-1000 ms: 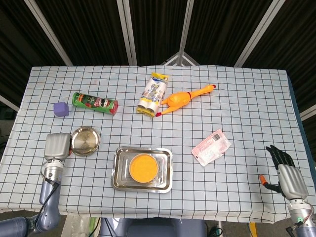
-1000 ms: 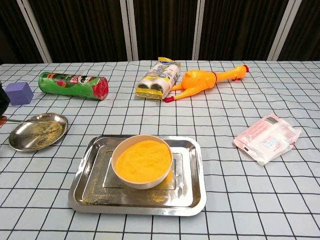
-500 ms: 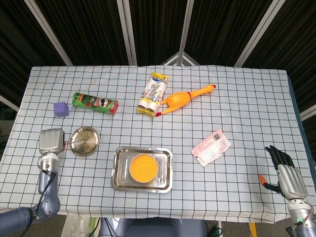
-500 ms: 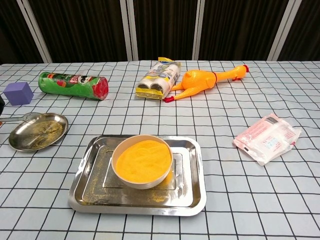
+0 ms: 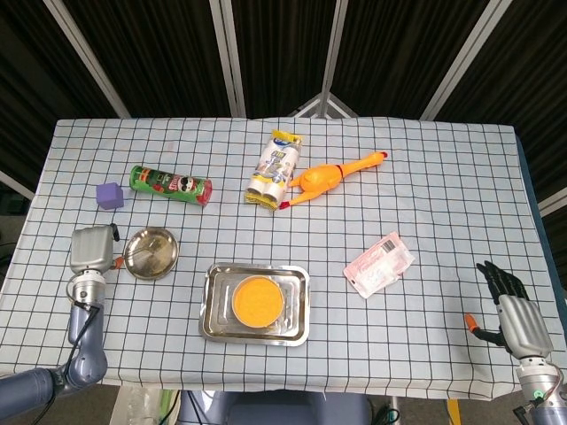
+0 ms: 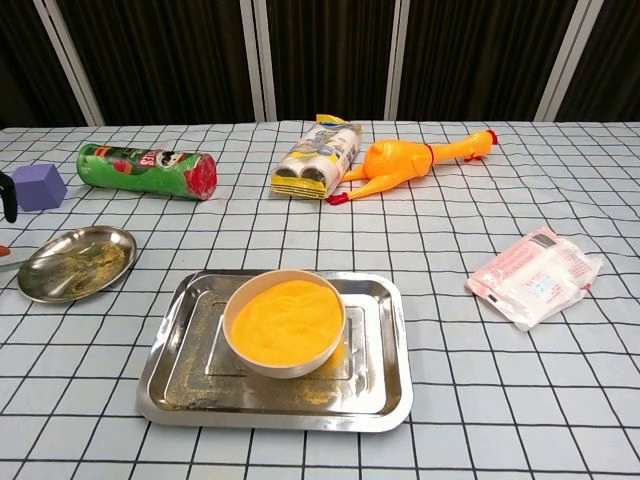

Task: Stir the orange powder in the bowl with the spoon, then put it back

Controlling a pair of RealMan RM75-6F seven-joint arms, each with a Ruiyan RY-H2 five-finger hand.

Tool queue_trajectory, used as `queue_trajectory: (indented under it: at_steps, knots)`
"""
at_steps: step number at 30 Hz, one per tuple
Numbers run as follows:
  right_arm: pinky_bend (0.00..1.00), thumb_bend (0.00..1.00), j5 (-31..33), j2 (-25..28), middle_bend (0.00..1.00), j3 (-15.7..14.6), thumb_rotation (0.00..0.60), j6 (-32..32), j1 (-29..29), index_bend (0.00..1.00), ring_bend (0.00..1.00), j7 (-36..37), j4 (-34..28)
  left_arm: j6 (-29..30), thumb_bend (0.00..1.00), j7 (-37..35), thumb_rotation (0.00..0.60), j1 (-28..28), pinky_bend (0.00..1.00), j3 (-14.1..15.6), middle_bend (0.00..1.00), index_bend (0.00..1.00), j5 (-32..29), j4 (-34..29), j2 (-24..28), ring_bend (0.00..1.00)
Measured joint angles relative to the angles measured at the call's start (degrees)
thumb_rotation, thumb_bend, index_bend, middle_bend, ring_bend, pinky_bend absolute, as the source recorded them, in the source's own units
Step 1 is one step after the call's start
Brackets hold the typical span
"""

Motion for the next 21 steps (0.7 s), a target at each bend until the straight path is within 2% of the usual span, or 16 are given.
queue_trajectory:
  at_steps: [3, 6, 9, 11, 14, 17, 21]
  knots:
    - [0.0, 0.4, 0.0, 0.0, 0.0, 0.0, 0.6, 0.0, 0.0, 0.0, 0.0, 0.0, 0.0, 0.3, 0.26, -2.5, 0.6, 1.0, 0.85, 0.3, 0.76, 0.37, 1.5, -2.1, 2.2, 0.79]
    - [0.0, 0.4, 0.0, 0.0, 0.0, 0.0, 0.6, 0.0, 0.0, 0.0, 0.0, -0.1, 0.0, 0.3, 0.22, -5.0, 0.6, 2.1, 0.72, 0.9, 0.62, 0.3, 3.1, -4.0, 4.4, 0.67]
    - [0.0, 0.4, 0.0, 0.0, 0.0, -0.1, 0.6, -0.1, 0.0, 0.0, 0.0, -0.3, -0.1, 0.2, 0.22, -7.2, 0.6, 3.2, 0.52, 1.6, 0.44, 0.19, 4.3, -5.9, 6.4, 0.5]
    - [0.0, 0.4, 0.1, 0.0, 0.0, -0.1, 0.6, -0.1, 0.0, 0.0, 0.0, -0.3, -0.1, 0.2, 0.21, -8.8, 0.6, 3.9, 0.36, 1.9, 0.28, 0.11, 5.1, -7.1, 7.2, 0.35]
    - [0.0, 0.4, 0.2, 0.0, 0.0, -0.2, 0.6, -0.4, 0.1, 0.0, 0.0, -0.5, -0.1, 0.7, 0.2, -12.1, 0.6, 5.4, 0.17, 2.5, 0.08, 0.03, 7.3, -9.1, 8.8, 0.16]
    - [0.0, 0.4, 0.3, 0.1, 0.0, -0.2, 0.6, -0.5, 0.2, 0.0, 0.0, -0.8, -0.1, 1.8, 0.17, -15.8, 0.6, 7.3, 0.02, 3.9, 0.0, 0.0, 11.8, -11.0, 10.8, 0.02]
    - [0.0, 0.4, 0.2, 0.0, 0.0, -0.2, 0.6, -0.3, 0.1, 0.0, 0.0, -1.1, -0.1, 4.6, 0.15, -21.0, 0.6, 10.5, 0.0, 6.9, 0.0, 0.0, 20.5, -13.0, 14.2, 0.0]
